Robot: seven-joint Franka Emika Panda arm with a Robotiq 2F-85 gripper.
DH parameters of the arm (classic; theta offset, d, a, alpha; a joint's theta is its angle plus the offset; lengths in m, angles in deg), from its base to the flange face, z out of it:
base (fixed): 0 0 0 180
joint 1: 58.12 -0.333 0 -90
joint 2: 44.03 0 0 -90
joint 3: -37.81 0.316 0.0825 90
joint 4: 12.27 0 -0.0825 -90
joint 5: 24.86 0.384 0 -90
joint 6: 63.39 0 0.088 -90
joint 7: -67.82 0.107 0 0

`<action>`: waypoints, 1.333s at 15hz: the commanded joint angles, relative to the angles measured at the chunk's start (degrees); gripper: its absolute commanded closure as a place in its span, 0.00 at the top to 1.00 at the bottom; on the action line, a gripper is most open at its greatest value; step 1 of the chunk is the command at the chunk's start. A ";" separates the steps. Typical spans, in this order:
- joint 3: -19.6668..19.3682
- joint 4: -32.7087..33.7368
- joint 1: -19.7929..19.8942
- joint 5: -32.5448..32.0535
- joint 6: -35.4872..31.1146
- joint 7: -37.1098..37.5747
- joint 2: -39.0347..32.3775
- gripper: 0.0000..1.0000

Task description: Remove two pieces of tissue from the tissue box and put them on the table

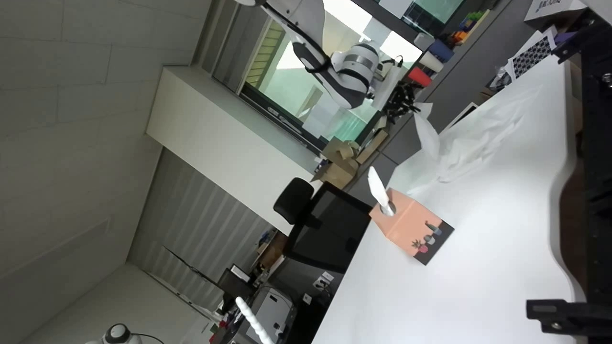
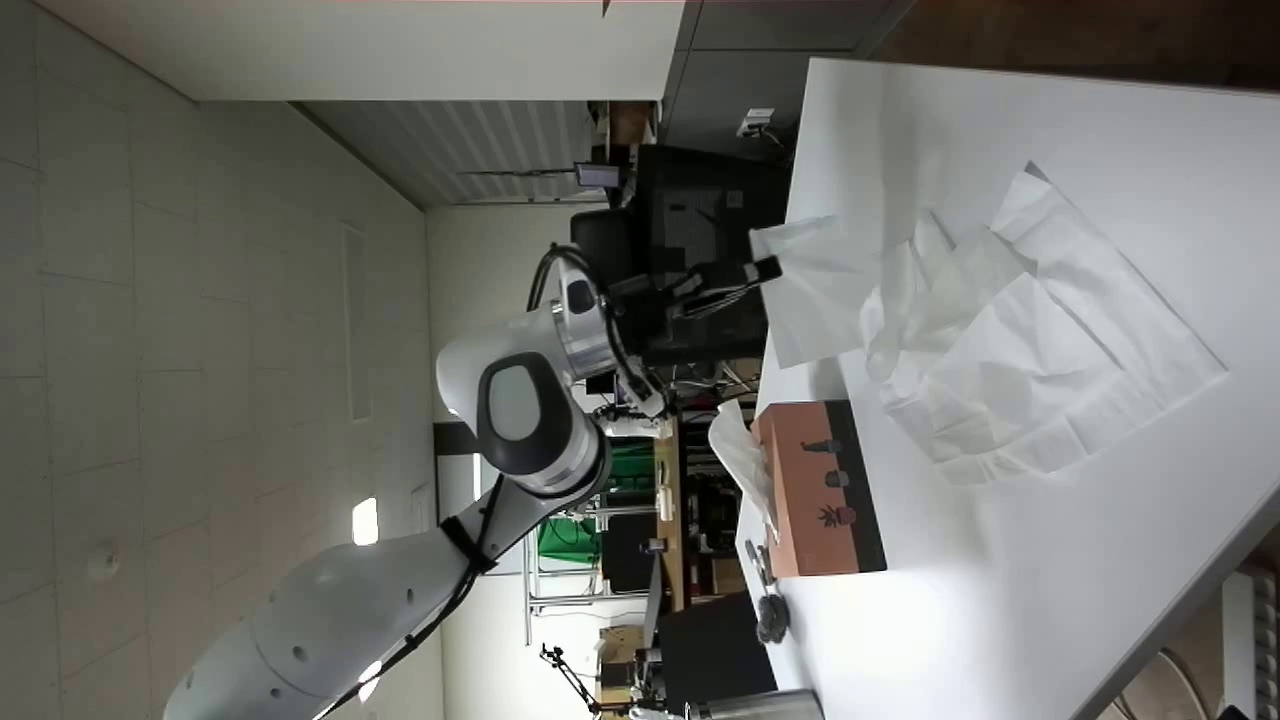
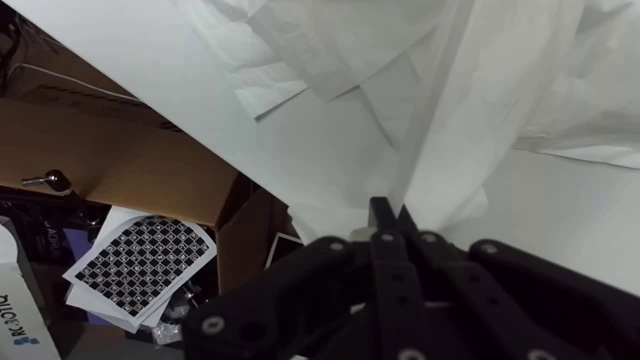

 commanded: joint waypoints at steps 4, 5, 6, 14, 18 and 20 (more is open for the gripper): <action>2.66 9.05 4.12 3.73 3.04 -2.11 -10.53 0.00; 3.29 9.92 4.66 4.31 3.98 -2.53 -11.23 0.26; 4.49 10.72 5.63 5.39 4.55 -3.59 -11.79 0.28; 7.57 7.87 1.57 6.94 16.43 -4.38 4.01 0.81; 10.48 6.39 0.37 7.89 25.08 -6.81 10.10 1.00; 9.81 8.85 0.22 7.13 24.05 -5.65 7.82 0.96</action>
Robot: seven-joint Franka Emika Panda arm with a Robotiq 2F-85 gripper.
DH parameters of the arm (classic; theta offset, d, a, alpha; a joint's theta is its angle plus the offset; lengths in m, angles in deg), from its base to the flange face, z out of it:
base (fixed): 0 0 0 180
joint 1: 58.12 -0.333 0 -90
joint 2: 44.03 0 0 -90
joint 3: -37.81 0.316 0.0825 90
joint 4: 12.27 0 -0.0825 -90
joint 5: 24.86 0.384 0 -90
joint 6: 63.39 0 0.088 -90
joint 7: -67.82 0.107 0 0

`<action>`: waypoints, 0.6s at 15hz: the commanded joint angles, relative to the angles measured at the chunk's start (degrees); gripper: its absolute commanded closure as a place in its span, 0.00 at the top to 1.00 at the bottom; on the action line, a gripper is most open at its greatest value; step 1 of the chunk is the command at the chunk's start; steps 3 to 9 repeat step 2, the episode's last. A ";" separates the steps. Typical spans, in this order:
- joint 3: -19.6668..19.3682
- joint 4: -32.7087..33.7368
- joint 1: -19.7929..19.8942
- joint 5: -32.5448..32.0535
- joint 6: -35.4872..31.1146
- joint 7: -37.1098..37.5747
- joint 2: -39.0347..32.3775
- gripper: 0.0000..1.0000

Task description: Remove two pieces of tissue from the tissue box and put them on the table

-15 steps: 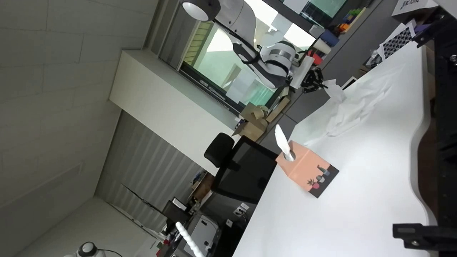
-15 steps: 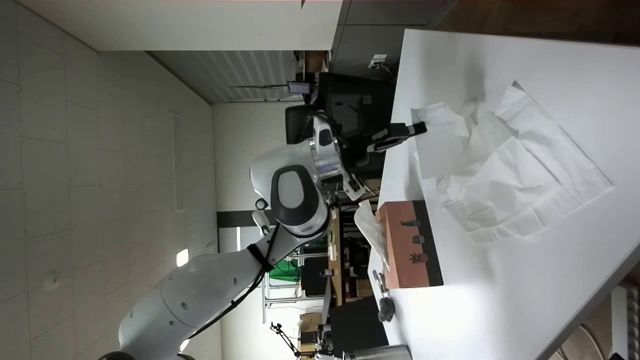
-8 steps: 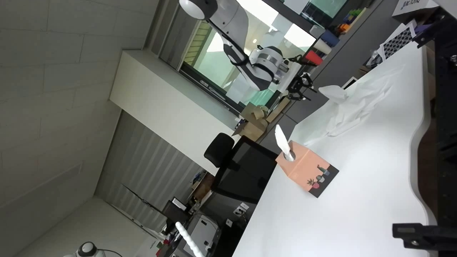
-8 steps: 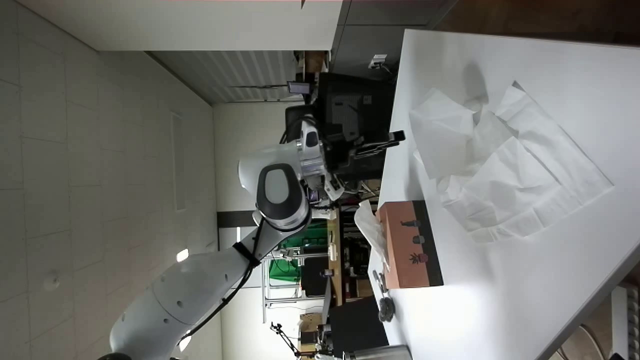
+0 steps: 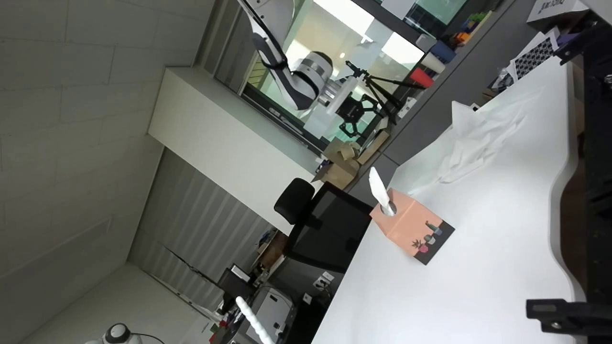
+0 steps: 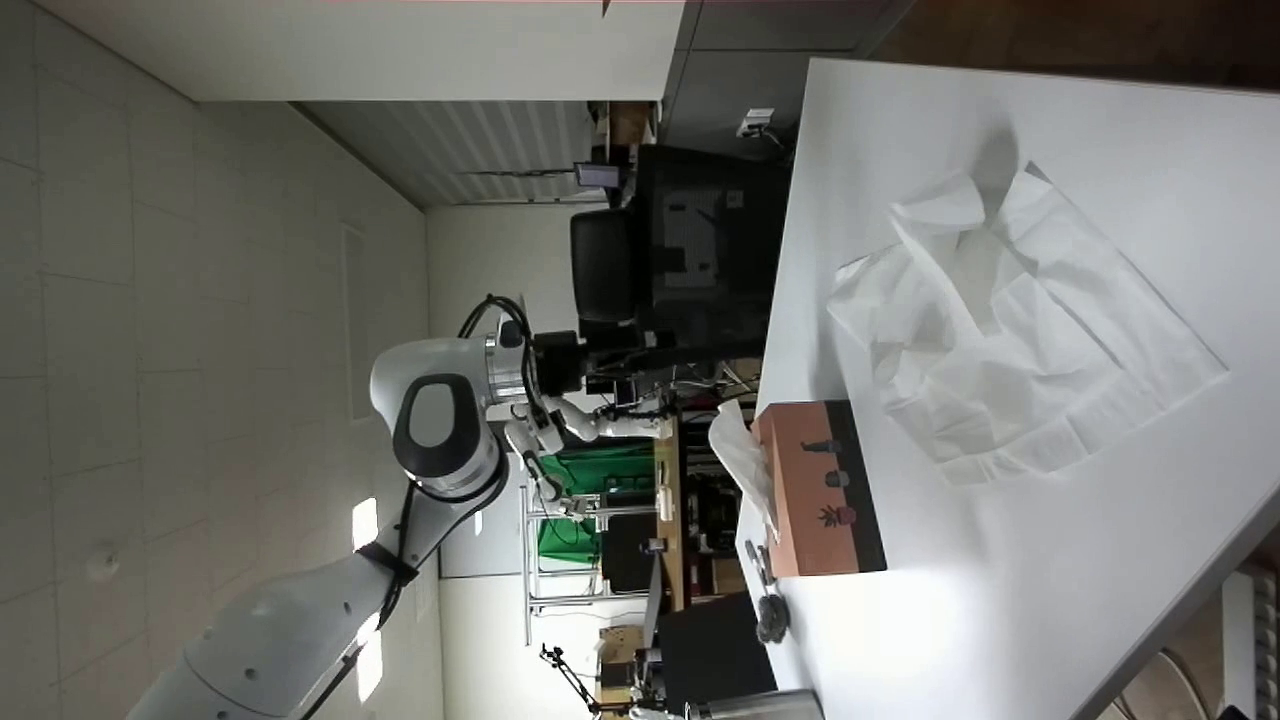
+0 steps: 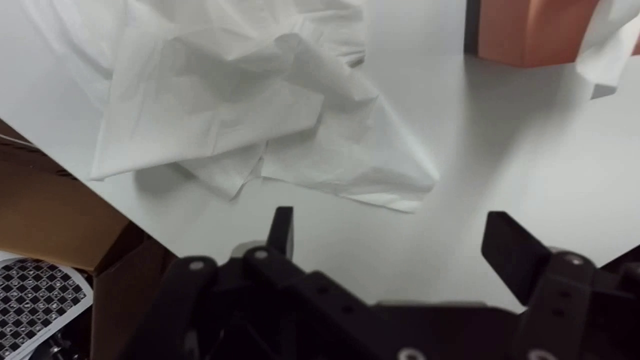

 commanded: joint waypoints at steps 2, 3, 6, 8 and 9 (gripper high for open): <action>0.54 -0.77 -0.25 0.20 0.90 -0.48 1.17 1.00; 0.54 -0.77 -0.25 0.20 0.90 -0.48 1.17 1.00; 0.54 -0.77 -0.25 0.20 0.90 -0.48 1.17 1.00; 0.54 -0.77 -0.25 0.20 0.90 -0.48 1.17 1.00; 0.54 -0.77 -0.25 0.20 0.90 -0.48 1.17 1.00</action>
